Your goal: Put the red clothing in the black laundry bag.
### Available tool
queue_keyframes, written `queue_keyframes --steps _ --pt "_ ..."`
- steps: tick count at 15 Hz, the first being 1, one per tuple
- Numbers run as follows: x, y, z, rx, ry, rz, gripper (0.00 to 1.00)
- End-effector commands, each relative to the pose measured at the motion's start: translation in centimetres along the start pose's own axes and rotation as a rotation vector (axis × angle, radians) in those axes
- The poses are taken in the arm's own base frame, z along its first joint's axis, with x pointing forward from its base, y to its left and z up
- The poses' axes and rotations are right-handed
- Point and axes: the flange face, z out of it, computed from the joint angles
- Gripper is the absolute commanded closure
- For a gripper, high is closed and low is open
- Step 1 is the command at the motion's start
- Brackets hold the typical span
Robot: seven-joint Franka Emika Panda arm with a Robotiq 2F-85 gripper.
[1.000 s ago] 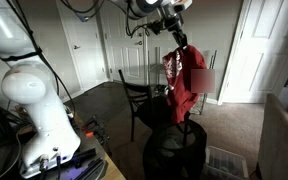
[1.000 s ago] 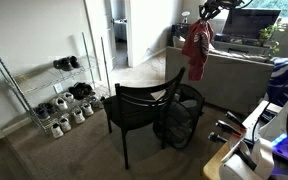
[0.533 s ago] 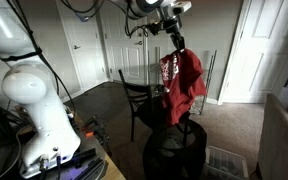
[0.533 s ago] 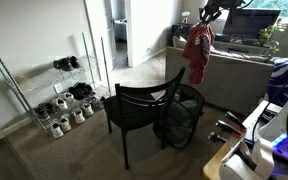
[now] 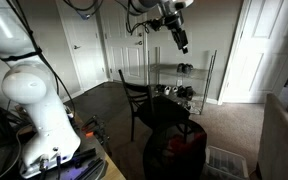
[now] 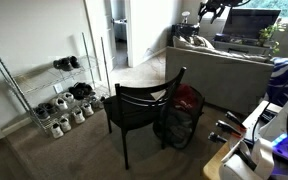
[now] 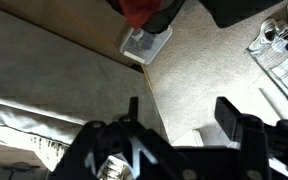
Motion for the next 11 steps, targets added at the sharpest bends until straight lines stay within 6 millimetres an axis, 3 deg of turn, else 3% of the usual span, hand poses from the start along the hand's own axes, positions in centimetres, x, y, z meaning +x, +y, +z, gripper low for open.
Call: queue_keyframes --steps 1,11 --pt "0.11 -0.08 -0.61 -0.012 -0.006 0.016 0.00" --pt "0.30 0.15 -0.20 0.001 0.003 0.003 0.00"
